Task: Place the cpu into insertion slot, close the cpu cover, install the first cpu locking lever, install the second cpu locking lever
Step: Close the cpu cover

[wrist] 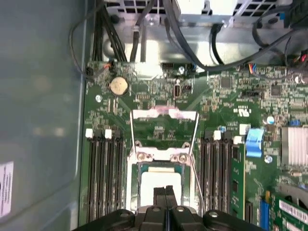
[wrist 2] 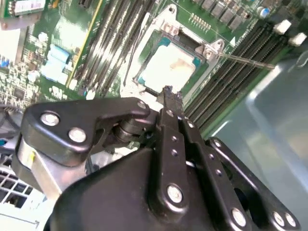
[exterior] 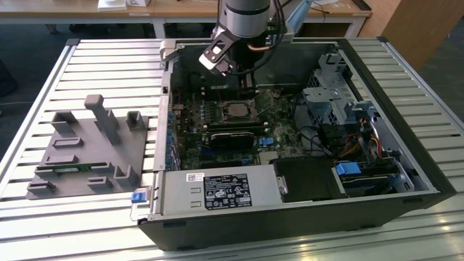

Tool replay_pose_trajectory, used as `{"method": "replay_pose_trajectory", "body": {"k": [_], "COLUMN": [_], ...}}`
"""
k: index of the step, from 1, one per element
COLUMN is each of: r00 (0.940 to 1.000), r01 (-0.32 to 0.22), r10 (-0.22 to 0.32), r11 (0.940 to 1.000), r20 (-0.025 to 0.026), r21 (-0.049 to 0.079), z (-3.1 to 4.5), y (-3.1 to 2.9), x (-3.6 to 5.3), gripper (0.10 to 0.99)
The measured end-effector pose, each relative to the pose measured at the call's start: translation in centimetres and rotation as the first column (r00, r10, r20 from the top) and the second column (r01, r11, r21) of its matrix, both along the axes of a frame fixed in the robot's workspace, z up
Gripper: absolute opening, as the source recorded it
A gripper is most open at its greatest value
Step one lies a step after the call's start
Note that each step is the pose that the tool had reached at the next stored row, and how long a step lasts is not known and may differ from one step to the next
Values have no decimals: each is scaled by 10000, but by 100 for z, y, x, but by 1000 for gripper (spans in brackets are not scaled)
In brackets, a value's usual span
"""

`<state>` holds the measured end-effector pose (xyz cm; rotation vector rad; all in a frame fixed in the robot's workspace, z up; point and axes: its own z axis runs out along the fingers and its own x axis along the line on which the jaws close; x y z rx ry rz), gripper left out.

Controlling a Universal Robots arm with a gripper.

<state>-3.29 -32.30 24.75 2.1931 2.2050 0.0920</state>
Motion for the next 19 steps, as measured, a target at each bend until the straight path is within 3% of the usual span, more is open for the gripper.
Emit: {"method": "replay_pose_trajectory", "body": {"k": [2, 6, 13, 19], "r00": [10000, 10000, 10000, 10000], "r01": [-1, -1, -1, 0], "r10": [1, 1, 1, 0], "r11": [10000, 10000, 10000, 10000], "r20": [-12, -20, -20, -36], "r21": [-2, -1, 1, -3], "z": [18, 135, 136, 144], "y": [-1, 0, -1, -1], "x": [20, 24, 34, 159], "gripper": [106, 106, 106, 106]}}
